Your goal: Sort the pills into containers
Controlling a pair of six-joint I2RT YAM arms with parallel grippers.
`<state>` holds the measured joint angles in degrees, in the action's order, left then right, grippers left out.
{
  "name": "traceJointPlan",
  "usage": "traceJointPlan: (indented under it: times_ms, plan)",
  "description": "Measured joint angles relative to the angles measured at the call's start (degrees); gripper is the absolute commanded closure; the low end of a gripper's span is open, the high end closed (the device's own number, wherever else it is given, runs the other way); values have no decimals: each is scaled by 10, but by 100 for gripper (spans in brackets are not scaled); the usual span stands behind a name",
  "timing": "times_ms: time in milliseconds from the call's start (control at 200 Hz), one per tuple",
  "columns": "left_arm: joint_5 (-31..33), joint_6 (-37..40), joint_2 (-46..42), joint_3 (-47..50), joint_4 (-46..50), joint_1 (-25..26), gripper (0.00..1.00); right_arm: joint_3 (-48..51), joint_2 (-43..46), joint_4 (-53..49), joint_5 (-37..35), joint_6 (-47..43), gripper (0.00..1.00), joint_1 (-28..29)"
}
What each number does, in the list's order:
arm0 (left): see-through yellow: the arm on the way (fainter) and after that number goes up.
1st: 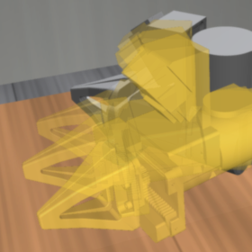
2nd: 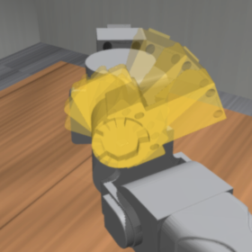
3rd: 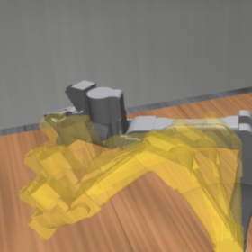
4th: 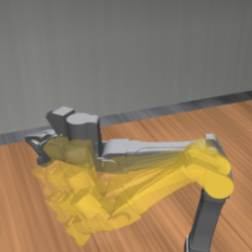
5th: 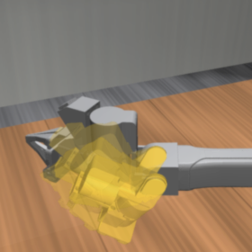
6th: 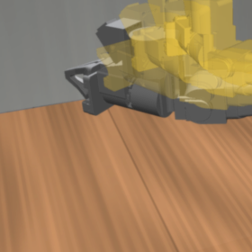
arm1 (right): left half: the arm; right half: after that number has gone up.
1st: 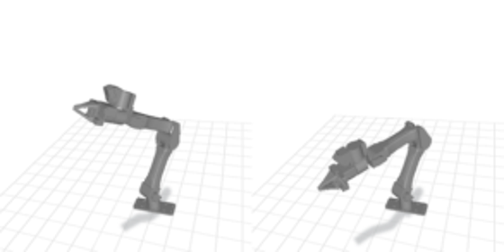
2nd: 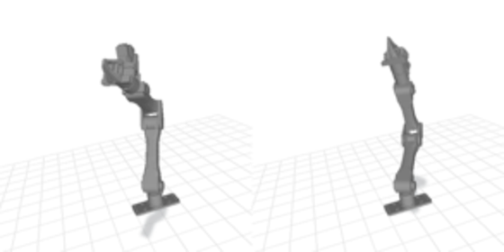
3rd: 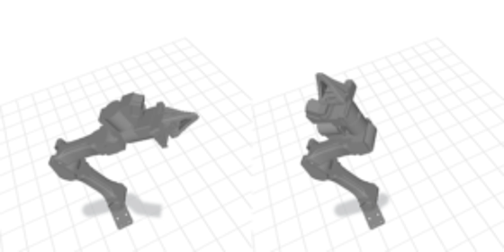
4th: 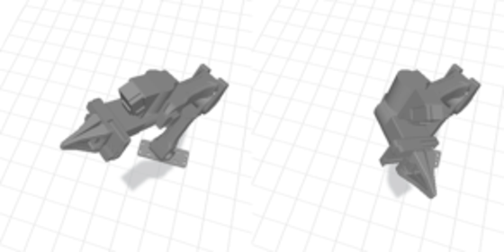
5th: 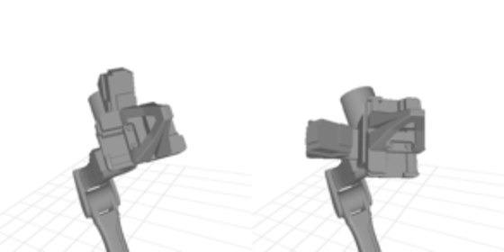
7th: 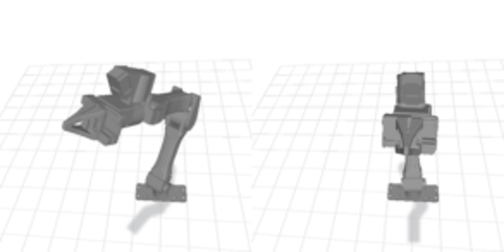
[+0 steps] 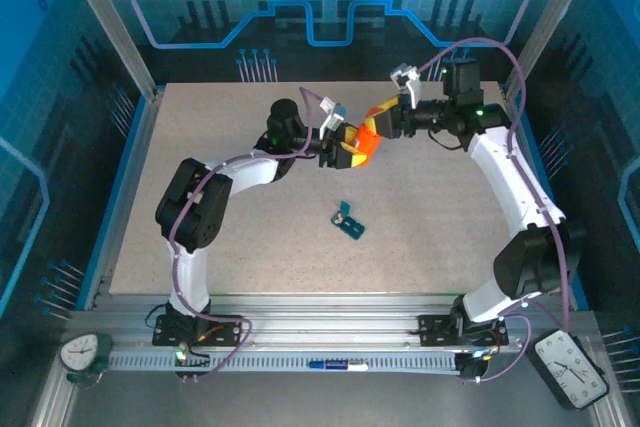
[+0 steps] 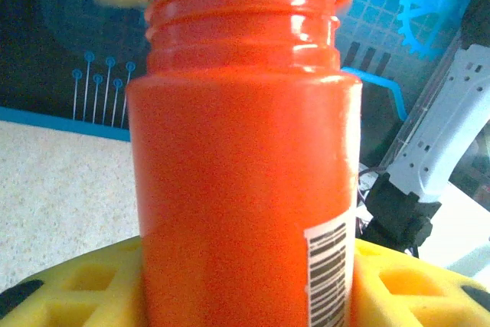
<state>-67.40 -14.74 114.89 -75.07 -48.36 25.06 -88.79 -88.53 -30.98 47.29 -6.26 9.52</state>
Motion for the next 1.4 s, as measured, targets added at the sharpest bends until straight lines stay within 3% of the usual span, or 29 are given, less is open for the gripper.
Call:
traceJointPlan:
  times_ms: [390,906,1401]
  plan:
    - [-6,31,0,0,66,-6,100,-14,33,2,-21,-10,86,5]
    - [-6,40,-4,0,66,-6,100,47,-14,125,20,165,85,-12]
    - [-6,44,-11,0,66,-6,100,48,-19,122,40,177,86,-13]
